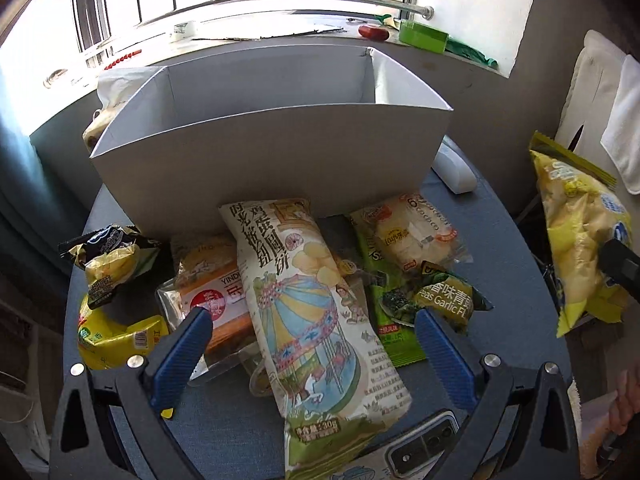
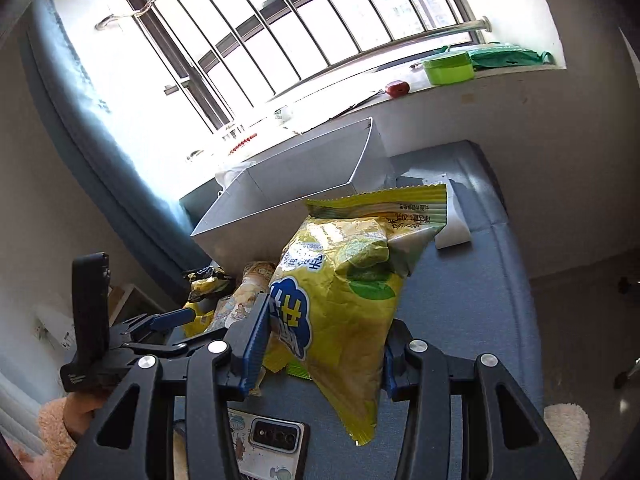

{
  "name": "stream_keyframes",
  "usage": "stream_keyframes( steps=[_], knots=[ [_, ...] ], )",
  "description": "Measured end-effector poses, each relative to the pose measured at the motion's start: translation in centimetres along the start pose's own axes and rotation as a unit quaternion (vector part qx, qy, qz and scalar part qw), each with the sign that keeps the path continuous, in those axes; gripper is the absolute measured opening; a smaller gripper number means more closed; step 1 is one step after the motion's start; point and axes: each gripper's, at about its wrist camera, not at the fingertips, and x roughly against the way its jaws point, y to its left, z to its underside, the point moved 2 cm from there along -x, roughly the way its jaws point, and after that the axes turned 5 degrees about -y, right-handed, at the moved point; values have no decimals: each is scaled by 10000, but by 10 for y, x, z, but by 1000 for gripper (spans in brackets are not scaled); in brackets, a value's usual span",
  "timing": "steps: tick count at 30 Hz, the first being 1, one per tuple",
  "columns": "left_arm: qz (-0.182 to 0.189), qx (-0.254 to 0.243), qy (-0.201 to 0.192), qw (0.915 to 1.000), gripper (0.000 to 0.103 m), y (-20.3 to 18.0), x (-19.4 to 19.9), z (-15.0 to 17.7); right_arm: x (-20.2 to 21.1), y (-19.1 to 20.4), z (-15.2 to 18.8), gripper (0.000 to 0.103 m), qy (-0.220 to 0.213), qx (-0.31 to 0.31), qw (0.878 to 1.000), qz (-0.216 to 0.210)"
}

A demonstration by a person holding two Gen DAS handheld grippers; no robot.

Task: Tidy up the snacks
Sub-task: 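Carry both bags over the white box and release them inside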

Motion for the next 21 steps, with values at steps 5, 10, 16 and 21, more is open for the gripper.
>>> stream_keyframes(
  steps=[5, 10, 16, 21],
  knots=[
    [-208, -212, 367, 9989, 50, 3, -27, -1, 5, -4, 5, 51, -23, -36, 10000, -45],
    [343, 5, -61, 9994, 37, 25, 2, 4, 4, -1, 9, 51, 31, 69, 9999, -122],
    [650, 406, -741, 9943, 37, 53, 54, 8, -12, 11, 6, 51, 68, 73, 9996, -267],
    [889, 715, -1252, 9855, 37, 73, 79, -10, -30, 34, -9, 51, 82, 285, 9985, -453]
  ],
)
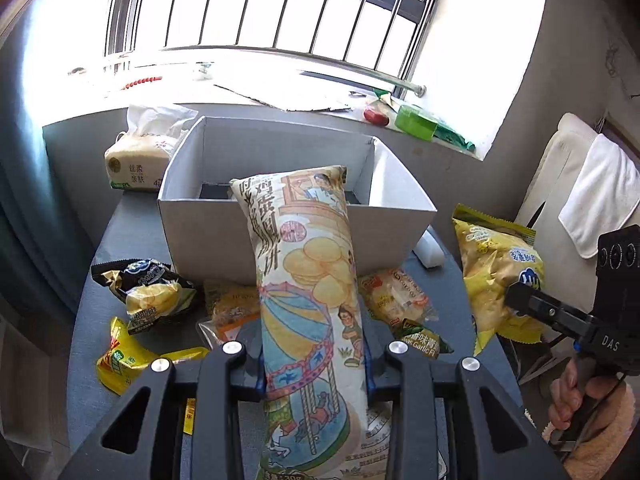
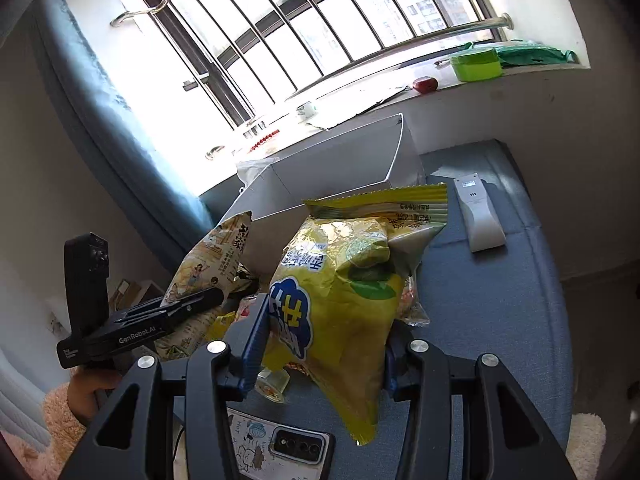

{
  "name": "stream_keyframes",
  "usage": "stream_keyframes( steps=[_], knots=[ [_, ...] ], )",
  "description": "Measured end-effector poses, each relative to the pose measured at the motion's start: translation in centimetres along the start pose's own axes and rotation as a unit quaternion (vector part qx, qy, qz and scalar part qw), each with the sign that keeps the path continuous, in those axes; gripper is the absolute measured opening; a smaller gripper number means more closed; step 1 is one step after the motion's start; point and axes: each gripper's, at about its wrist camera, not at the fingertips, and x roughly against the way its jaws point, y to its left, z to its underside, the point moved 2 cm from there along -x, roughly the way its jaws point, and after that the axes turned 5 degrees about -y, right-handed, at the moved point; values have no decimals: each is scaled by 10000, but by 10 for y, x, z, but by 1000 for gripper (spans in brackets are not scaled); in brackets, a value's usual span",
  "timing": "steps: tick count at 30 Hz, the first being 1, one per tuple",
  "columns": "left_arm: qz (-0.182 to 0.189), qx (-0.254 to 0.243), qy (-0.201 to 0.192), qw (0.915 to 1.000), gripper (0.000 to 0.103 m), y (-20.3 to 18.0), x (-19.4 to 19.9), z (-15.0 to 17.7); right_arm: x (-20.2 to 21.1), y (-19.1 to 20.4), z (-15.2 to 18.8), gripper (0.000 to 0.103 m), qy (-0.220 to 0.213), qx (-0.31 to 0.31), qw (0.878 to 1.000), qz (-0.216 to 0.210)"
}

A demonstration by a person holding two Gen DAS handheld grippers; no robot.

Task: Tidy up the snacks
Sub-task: 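Carry both bags over the white box and release them inside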

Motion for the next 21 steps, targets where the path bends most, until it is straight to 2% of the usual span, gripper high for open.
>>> stream_keyframes(
  steps=[2, 5, 9, 14, 21],
  knots=[
    [-91, -39, -121, 9999, 37, 5, 1, -15, -10, 9, -13, 51, -48, 83, 9999, -64],
    [22, 25, -318, 9995, 37, 13, -3, -40, -26, 22, -37, 51, -111, 219, 9997, -48],
    [0, 96, -496, 9987, 37, 21, -28, -73, -54, 34, -72, 51, -128, 437, 9990, -4],
    [89, 296, -584, 9978, 37, 34, -67, -108, -97, 32, -110, 51, -33, 387, 9992, 74],
    [-111, 387, -415, 9983, 38, 45, -112, -140, -157, 19, -140, 52, 303, 429, 9975, 470]
  ],
)
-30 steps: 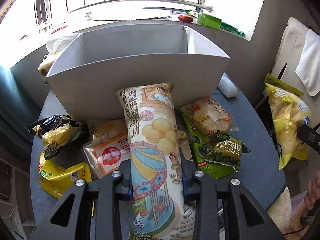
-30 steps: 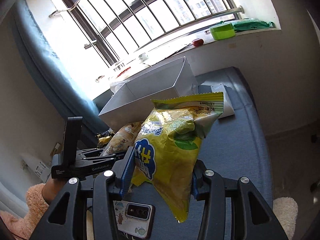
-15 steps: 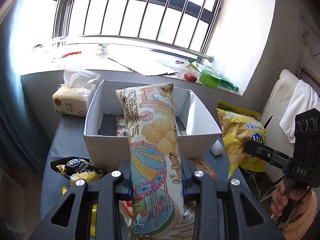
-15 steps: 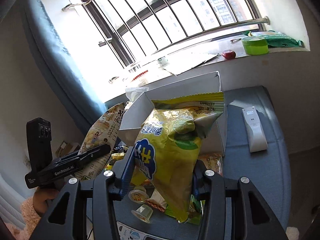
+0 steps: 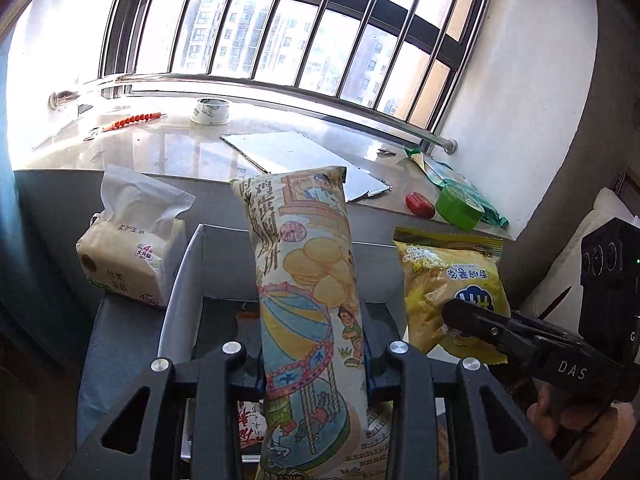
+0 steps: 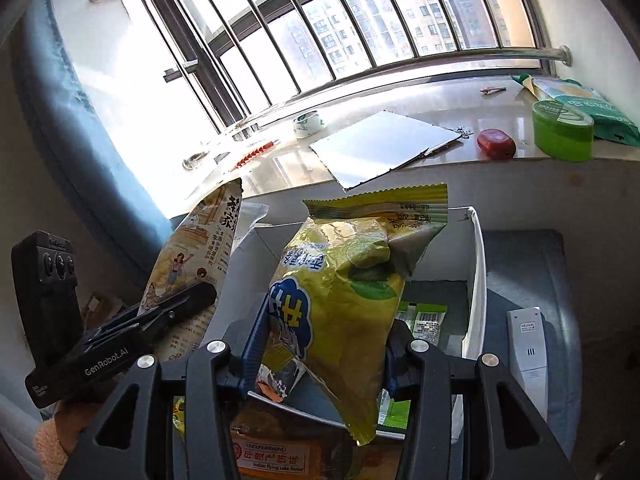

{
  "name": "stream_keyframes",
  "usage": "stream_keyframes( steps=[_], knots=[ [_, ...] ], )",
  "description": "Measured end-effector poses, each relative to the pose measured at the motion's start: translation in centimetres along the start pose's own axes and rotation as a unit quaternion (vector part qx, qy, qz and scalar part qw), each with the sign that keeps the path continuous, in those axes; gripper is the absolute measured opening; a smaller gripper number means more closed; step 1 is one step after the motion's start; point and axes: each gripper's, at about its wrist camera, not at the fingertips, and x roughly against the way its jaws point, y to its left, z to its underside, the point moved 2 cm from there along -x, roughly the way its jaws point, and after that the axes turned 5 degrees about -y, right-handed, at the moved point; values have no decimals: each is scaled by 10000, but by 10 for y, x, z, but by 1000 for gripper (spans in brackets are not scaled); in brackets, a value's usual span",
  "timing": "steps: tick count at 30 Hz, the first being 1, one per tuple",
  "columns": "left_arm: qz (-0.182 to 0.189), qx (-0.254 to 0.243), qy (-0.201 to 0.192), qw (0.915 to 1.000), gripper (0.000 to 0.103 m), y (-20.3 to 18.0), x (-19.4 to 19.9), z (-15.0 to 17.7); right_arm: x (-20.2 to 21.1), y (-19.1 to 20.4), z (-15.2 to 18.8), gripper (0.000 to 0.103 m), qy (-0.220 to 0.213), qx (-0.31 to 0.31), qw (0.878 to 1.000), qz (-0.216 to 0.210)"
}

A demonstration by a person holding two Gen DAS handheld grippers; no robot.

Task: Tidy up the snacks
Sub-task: 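Carry both bags over the white box and release them inside, then grasp the green snack packet with the right gripper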

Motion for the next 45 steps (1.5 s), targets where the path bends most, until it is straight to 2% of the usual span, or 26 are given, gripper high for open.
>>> stream_keyframes(
  steps=[1, 2, 3, 4, 5, 8, 12, 15, 21, 24, 27, 32, 36, 42, 45],
  knots=[
    [0, 35, 118, 9999, 40, 2, -6, -1, -5, -2, -2, 54, 5, -36, 10000, 54],
    [-76, 31, 265, 9996, 51, 3, -12, -1, -10, -4, -4, 56, 23, -87, 9999, 82],
    [-258, -24, 371, 9990, 64, 4, -14, 0, -15, -6, -6, 74, 91, -162, 9998, 92],
    [-432, -120, 401, 9982, 96, 4, -12, 1, -19, -10, -6, 87, 148, -262, 9995, 135],
    [-463, -204, 319, 9982, 103, 3, -7, 2, -20, -13, -7, 102, 147, -334, 9992, 189],
    [-296, -249, 317, 9988, 103, 1, 3, 5, -11, -18, -8, 103, -35, -410, 9990, 165],
    [-493, -314, 193, 9981, 103, -2, 18, 4, -4, -12, -4, 103, 25, -87, 9996, 260],
    [-377, -353, 127, 9986, 103, -9, 33, 7, 9, -4, -2, 103, -70, 90, 9997, 230],
    [-225, -557, -178, 9980, 103, -27, 88, 19, 61, 15, 9, 103, -419, 348, 9984, -169],
    [-76, -628, -394, 9972, 103, -39, 122, 33, 93, 20, 25, 103, -407, 353, 9979, -349],
    [41, -613, -519, 9968, 103, -46, 150, 54, 127, 17, 46, 103, -643, 255, 9964, -497],
    [200, -508, -580, 9968, 103, -48, 182, 100, 166, 12, 88, 103, -815, 421, 9956, -179],
    [117, -381, -509, 9979, 103, -45, 194, 136, 180, 5, 120, 103, -881, 383, 9953, 82],
    [223, -194, -278, 9992, 103, -41, 200, 186, 177, -5, 172, 103, -476, 385, 9972, 426],
    [188, -161, -66, 9997, 103, -37, 196, 200, 166, -9, 197, 103, -130, 453, 9971, 602]
  ],
)
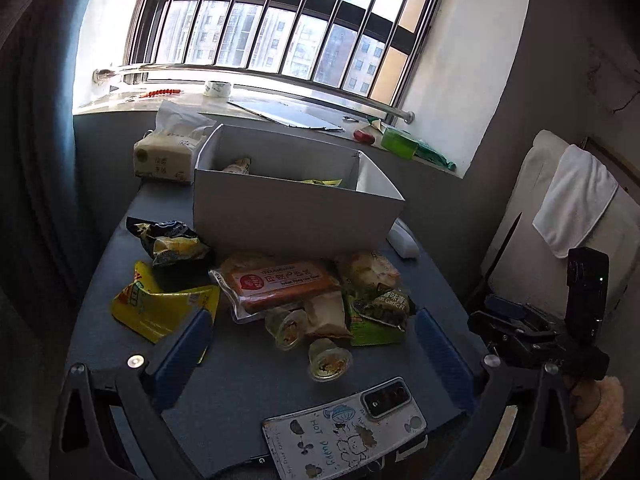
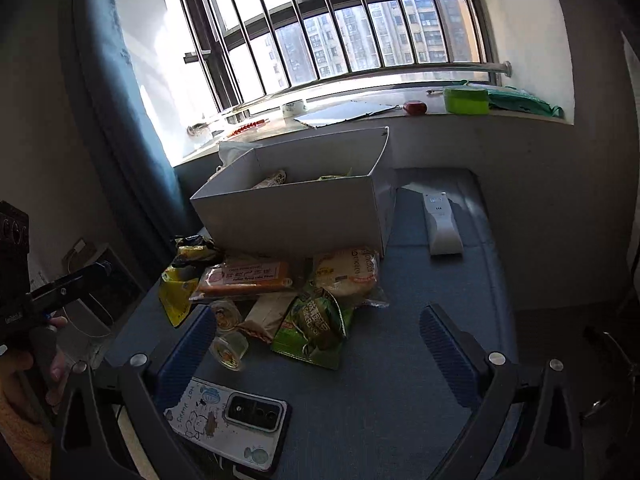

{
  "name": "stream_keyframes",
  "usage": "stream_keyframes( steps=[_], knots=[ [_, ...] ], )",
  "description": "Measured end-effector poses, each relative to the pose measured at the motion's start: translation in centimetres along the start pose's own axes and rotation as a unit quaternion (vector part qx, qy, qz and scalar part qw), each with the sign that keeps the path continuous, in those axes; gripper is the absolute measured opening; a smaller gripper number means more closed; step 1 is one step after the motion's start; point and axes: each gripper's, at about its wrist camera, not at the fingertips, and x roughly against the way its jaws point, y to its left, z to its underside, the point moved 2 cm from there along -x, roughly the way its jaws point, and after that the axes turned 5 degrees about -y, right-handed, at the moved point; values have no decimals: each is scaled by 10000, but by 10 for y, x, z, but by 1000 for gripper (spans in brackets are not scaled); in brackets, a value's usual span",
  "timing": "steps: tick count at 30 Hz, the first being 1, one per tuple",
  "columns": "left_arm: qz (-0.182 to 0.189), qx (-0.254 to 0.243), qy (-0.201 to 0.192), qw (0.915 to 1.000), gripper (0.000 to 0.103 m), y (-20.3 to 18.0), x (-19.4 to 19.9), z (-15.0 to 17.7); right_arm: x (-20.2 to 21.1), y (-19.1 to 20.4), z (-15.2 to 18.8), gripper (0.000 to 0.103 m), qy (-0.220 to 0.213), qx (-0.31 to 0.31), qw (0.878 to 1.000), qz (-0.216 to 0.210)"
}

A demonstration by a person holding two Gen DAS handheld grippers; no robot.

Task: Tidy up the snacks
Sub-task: 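Grasp the green snack packet with the right gripper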

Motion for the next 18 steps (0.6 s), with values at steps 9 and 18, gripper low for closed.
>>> stream_keyframes(
  steps=[9, 18],
  knots=[
    [59, -32, 94, 9999, 103, 1, -4, 6, -44, 3, 19, 103, 545, 62, 9984, 166],
    [-158, 334, 180, 9992, 103, 31, -2, 10, -96, 5, 12, 103, 863, 292, 9958, 87]
  ],
)
